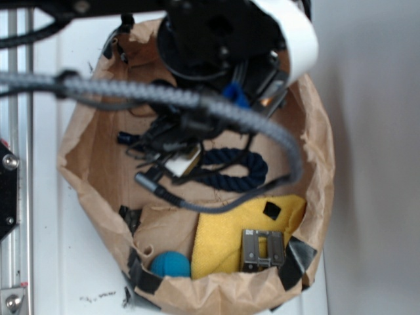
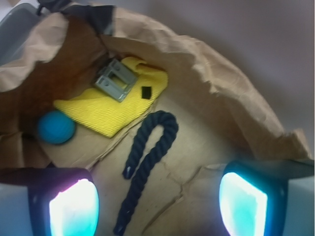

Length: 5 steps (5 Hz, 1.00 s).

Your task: Grab the blue rope.

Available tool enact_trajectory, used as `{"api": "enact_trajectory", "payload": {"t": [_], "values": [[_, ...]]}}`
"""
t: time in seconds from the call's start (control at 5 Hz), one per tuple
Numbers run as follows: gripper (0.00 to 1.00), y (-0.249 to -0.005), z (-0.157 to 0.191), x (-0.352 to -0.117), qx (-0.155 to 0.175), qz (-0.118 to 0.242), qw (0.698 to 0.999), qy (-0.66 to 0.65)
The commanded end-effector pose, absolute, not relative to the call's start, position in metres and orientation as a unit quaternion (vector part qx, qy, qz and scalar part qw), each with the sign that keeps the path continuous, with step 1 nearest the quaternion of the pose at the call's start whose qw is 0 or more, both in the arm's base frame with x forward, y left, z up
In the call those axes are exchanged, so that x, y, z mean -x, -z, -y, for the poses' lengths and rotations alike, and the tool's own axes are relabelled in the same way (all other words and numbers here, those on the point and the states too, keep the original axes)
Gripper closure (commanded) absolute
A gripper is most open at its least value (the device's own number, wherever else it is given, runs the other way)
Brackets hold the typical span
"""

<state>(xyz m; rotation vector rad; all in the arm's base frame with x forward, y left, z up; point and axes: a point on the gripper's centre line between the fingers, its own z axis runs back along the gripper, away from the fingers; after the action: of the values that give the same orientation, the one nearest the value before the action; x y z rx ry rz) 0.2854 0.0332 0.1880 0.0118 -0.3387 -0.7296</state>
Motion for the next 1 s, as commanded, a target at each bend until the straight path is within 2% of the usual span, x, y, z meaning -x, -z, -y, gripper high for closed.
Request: {"api": "enact_trajectory", "payload": {"t": [0.0, 0.2, 0.8], "values": [[0.00, -0.158, -0.031, -0.273, -0.054, 0.111, 0.925, 0.358], [0.00, -0.129, -0.035, -0.269, -0.063, 0.086, 0.928, 0.358], [0.00, -0.129, -0.035, -0.269, -0.063, 0.086, 0.928, 0.358]]}}
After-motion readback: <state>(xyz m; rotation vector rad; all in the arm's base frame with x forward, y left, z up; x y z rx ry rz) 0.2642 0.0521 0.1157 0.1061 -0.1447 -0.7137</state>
